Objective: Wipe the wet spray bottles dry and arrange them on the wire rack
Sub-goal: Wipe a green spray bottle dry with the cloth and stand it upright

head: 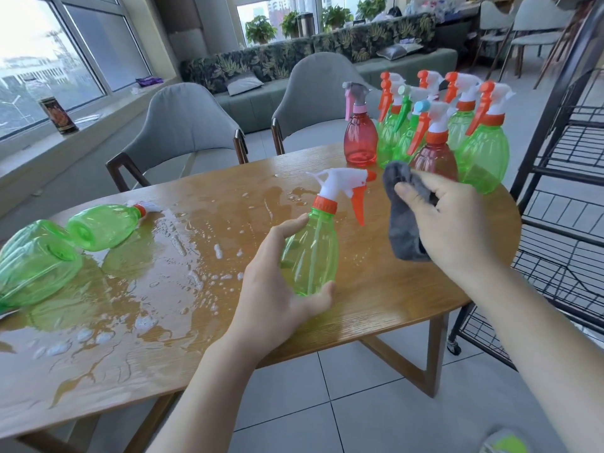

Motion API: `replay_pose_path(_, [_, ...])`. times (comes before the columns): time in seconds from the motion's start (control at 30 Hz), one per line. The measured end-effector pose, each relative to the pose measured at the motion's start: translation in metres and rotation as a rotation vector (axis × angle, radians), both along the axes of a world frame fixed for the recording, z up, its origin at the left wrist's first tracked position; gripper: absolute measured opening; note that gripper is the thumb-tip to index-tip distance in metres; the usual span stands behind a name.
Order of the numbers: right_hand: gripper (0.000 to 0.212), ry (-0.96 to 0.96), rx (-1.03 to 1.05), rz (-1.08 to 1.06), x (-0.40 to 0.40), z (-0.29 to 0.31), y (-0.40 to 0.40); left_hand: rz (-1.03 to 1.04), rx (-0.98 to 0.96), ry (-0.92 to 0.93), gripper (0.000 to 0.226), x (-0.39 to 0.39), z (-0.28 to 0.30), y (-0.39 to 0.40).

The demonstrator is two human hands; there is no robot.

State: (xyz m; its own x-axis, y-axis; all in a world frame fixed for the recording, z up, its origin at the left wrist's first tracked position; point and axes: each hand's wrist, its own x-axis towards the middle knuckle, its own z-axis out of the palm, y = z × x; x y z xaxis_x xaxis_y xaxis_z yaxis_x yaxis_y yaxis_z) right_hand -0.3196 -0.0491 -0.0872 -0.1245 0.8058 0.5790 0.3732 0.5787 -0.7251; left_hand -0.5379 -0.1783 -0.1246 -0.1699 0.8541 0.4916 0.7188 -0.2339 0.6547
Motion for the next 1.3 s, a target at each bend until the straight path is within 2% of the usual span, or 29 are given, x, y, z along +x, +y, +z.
replay_pose_path(0.1, [0.025,0.026,0.0,-0.012,0.001,0.012,0.008,-0.039,0.013,0.102,0.095,-0.003,0.001,0.0])
replay_pose_path(0.2, [0.017,-0.075,-0.062,0.068,-0.003,0.018,0.008,-0.045,-0.008,0.223,0.094,-0.003,0.002,-0.001])
replay_pose_path(0.33, [0.045,-0.146,-0.01,0.066,-0.011,0.016,-0.001,-0.006,0.001,0.34,0.094,0.002,0.004,-0.001])
replay_pose_path(0.37, [0.045,-0.15,0.021,0.059,-0.013,0.016,-0.003,0.007,0.011,0.368,0.094,0.004,0.004,0.0])
replay_pose_path(0.47, [0.026,-0.122,0.048,0.085,-0.018,0.014,-0.009,0.036,0.034,0.444,0.097,0.011,0.004,0.002])
replay_pose_path(0.57, [0.025,-0.093,0.068,0.13,-0.024,0.017,-0.018,0.046,0.04,0.469,0.096,0.014,0.005,0.003])
replay_pose_path(0.77, [0.028,0.038,-0.034,0.264,-0.022,0.021,-0.018,0.05,0.038,0.461,0.094,0.014,0.005,0.002])
replay_pose_path(0.83, [0.03,0.176,-0.089,0.286,-0.021,0.019,-0.016,0.066,0.032,0.421,0.094,0.014,0.004,0.002])
replay_pose_path(0.97, [0.043,0.432,-0.217,0.199,-0.022,0.01,-0.014,0.12,0.021,0.267,0.093,0.011,0.002,0.002])
replay_pose_path(1.03, [0.044,0.417,-0.296,0.193,-0.026,0.002,-0.016,0.138,0.03,0.187,0.094,0.01,0.0,0.002])
replay_pose_path(1.17, [0.03,0.339,-0.437,0.215,-0.039,-0.014,-0.019,0.145,0.019,0.081,0.107,0.013,-0.001,0.005])
replay_pose_path(1.3, [0.043,0.347,-0.517,0.237,-0.05,-0.015,-0.02,0.15,-0.018,0.127,0.106,0.018,-0.003,0.005])
